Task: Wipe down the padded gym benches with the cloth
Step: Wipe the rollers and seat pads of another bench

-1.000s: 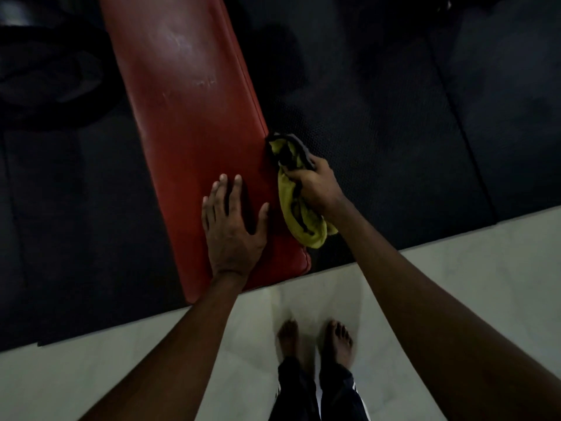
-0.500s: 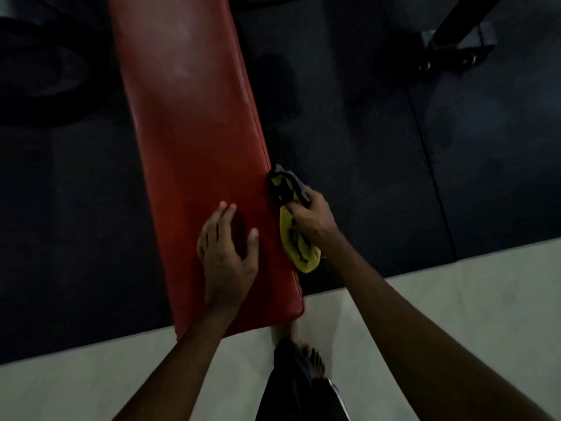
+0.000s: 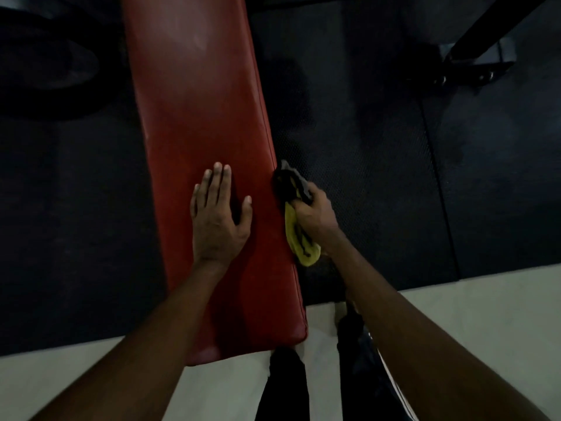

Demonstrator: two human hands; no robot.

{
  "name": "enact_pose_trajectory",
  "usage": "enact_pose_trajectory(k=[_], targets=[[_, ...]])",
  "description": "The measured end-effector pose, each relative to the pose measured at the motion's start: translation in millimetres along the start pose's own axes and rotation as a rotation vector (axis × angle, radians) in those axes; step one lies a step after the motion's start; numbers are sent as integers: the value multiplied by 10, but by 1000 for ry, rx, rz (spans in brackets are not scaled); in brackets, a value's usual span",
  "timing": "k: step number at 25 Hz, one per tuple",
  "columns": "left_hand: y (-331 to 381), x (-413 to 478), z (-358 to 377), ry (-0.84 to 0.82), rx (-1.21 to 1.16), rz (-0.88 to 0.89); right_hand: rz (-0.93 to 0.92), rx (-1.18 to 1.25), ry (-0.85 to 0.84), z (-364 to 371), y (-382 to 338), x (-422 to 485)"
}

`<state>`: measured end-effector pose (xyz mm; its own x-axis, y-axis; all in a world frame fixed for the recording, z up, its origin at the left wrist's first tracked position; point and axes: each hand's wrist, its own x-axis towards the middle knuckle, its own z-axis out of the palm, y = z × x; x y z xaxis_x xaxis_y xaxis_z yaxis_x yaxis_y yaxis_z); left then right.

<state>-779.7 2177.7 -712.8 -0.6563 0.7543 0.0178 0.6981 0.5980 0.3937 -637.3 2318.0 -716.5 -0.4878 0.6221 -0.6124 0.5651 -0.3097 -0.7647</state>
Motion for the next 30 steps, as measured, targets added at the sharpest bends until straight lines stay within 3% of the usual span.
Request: enact_pose_trajectory(k=[6,10,13,19,25,30], targets=[[32,24,-17,-3,26,-24,83,-7,-170,-129,169,-82],[166,88,-63,-1,-2,-108,19,49,-134,-77,-95,270],[258,457,-77,52,32,-147,-27,-2,-135,-103,-399,610],[176,909,38,84,-1,-198,-63,-171,-323,-457,-360,361],[204,905,52,104,47,-193,-103,-128,-188,-264,-793,822],[230,900,51,112,46,-208,-21,-140,-318,-408,-673,717]])
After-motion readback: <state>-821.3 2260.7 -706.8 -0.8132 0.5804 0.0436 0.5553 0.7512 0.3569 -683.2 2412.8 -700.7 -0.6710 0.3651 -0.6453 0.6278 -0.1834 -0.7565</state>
